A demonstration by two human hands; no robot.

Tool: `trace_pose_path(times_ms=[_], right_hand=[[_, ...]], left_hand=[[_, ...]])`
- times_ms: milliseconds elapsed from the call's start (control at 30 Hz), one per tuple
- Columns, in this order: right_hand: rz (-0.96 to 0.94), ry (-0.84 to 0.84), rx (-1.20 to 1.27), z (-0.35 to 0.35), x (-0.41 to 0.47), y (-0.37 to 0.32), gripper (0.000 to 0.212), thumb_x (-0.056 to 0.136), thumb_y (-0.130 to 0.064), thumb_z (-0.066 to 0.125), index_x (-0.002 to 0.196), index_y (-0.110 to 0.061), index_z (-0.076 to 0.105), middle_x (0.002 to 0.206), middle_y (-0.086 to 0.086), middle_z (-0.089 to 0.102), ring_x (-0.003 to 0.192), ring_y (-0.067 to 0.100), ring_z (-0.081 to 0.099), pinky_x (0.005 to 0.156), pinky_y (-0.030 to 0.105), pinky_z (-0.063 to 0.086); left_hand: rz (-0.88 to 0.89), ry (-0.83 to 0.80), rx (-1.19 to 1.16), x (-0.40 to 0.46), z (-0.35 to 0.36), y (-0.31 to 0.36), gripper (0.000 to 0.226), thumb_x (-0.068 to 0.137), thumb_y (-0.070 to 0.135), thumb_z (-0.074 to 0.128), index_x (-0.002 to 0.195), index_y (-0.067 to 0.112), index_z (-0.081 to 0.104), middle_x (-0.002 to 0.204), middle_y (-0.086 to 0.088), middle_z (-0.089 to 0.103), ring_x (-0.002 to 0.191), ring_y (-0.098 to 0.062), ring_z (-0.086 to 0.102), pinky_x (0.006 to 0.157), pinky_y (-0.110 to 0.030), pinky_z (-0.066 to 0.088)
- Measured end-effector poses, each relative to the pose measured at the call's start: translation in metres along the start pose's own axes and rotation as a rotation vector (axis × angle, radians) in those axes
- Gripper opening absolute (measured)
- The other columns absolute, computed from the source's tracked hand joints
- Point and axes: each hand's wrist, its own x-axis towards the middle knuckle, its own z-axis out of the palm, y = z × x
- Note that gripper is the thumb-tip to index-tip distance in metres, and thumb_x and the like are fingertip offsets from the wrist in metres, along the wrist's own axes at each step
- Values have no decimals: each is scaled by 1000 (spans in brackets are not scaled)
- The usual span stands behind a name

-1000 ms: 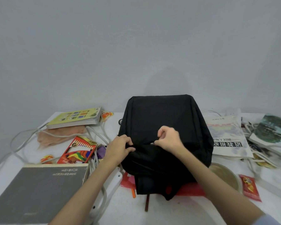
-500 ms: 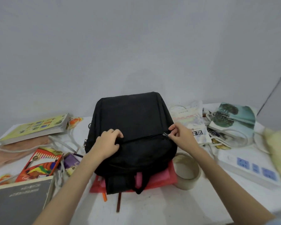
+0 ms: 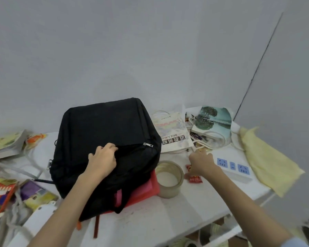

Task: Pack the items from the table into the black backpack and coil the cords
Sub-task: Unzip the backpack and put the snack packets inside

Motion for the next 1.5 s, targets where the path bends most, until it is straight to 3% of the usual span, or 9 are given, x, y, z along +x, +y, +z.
trace_pose_path(times_ms=[233, 400, 500, 633, 867, 967, 1100, 1333, 1500], right_hand=[[42, 72, 171, -2, 4, -2, 35, 84, -21, 61, 118, -12, 55, 119, 9, 58, 111, 26, 53, 86, 33, 45], [-59, 428, 971, -35, -10, -22, 30, 77, -13, 73, 85, -10, 44, 74, 4, 62, 57, 16, 60, 51, 21, 45], [-339, 62, 1417, -68, -31, -60, 31, 76, -10, 75, 67, -11, 46, 64, 13, 56, 42, 13, 52, 39, 23, 43], [-408, -192, 1476, -85, -43, -120, 24, 77, -9, 74, 60, -4, 58, 45, 6, 57, 37, 11, 53, 39, 18, 46], [-375, 236, 1469, -77, -42, -167, 20, 75, -6, 76, 72, -2, 57, 51, 11, 58, 37, 13, 58, 39, 24, 50], [-389, 351, 1191, -71, -34, -185, 17, 78, -14, 73, 90, -7, 63, 92, 17, 64, 79, 26, 69, 68, 29, 54], [-414, 141, 957, -59, -14, -189, 66, 90, -11, 57, 146, -1, 24, 147, 13, 36, 136, 25, 34, 111, 24, 25], [-258, 215, 1305, -38, -13, -153, 34, 83, 10, 49, 96, -14, 68, 98, 8, 67, 89, 16, 65, 90, 29, 50], [-213, 198, 1504, -34, -7, -132, 28, 88, 8, 47, 79, -16, 61, 75, 4, 61, 66, 12, 62, 63, 21, 56]], left_hand=[[138, 257, 47, 8, -26, -41, 90, 72, -20, 52, 147, 25, 30, 157, 0, 10, 117, -31, 31, 72, -37, 44], [211, 248, -140, 14, -34, -61, 92, 71, -25, 46, 147, 24, 29, 147, -3, 36, 127, -28, 43, 99, -26, 39], [242, 281, -305, 14, -46, -58, 82, 72, -26, 43, 140, 18, 43, 140, 1, 47, 130, -15, 42, 96, -2, 22], [258, 322, -438, 12, -60, -59, 49, 90, -1, 55, 135, 17, 50, 137, 2, 51, 122, -2, 39, 96, 0, 18], [246, 178, -590, 7, -61, -62, 40, 93, 9, 54, 131, 23, 55, 136, 6, 52, 127, -3, 42, 104, -12, 25], [269, 110, -559, 4, -62, -64, 69, 79, -16, 47, 136, 22, 48, 139, 4, 48, 133, -13, 38, 105, -15, 23], [219, -137, -308, -2, -57, -54, 82, 83, 4, 62, 150, 16, 16, 154, -1, 18, 141, -24, 14, 112, -28, 14], [270, 130, -266, 5, -16, -27, 41, 79, 30, 73, 97, 17, 39, 103, 2, 48, 98, -19, 47, 79, -28, 40], [337, -136, -95, 20, -4, -14, 32, 93, 52, 44, 98, 22, 56, 96, 11, 55, 95, -10, 50, 76, -30, 44]])
